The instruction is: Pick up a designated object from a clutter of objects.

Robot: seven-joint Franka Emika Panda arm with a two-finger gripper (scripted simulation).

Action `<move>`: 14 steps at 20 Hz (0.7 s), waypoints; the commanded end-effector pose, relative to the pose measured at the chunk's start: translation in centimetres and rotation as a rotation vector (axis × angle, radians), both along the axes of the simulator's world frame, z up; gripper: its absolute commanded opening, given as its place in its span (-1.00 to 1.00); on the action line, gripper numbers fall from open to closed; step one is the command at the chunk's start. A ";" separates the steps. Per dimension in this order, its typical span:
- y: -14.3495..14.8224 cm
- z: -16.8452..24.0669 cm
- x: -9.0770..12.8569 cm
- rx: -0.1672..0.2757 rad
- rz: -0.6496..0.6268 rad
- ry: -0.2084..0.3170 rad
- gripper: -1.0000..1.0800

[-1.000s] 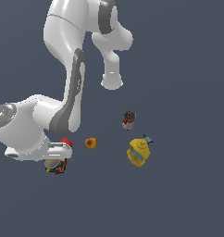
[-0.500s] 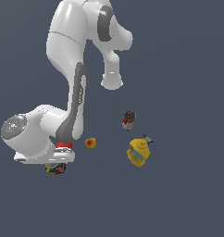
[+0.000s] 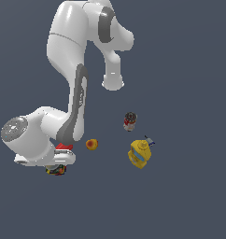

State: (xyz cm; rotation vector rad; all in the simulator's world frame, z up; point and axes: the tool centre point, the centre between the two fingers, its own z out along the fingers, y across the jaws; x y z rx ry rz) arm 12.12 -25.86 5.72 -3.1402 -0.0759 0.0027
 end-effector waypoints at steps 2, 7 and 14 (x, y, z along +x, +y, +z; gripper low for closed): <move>0.0 0.1 0.1 0.000 0.000 -0.002 -1.00; 0.0 0.1 0.0 0.000 0.000 0.000 -1.00; 0.8 1.0 -0.6 0.000 0.000 0.000 -1.00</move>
